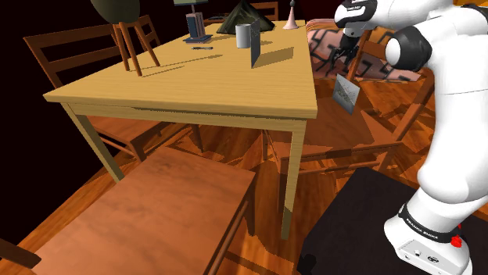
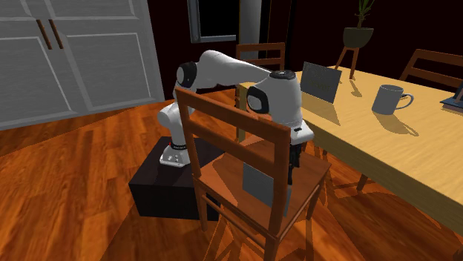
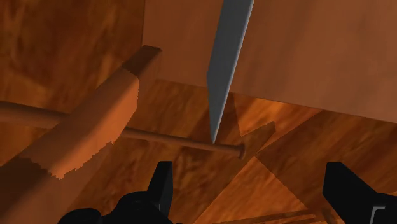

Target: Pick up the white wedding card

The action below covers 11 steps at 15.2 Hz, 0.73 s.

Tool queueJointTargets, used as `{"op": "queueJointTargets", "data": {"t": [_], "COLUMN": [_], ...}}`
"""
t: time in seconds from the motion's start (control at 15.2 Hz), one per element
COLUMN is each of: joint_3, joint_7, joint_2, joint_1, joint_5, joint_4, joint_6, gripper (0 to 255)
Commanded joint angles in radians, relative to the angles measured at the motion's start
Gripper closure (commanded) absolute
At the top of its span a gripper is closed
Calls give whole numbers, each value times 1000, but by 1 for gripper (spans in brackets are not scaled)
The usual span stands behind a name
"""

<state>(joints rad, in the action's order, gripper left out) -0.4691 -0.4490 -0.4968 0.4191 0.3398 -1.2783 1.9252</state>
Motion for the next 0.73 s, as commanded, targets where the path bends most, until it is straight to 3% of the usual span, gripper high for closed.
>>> {"op": "queueJointTargets", "data": {"t": [0.0,0.59,0.66], "joint_3": [6,12,12], "joint_7": [-11,-31,-32], "joint_2": [-64,-62,-63], "joint_1": [45,30,30], "joint_5": [32,39,40], "joint_4": [92,-13,-16], "joint_6": [-25,75,78], "gripper": [0,0,255]}}
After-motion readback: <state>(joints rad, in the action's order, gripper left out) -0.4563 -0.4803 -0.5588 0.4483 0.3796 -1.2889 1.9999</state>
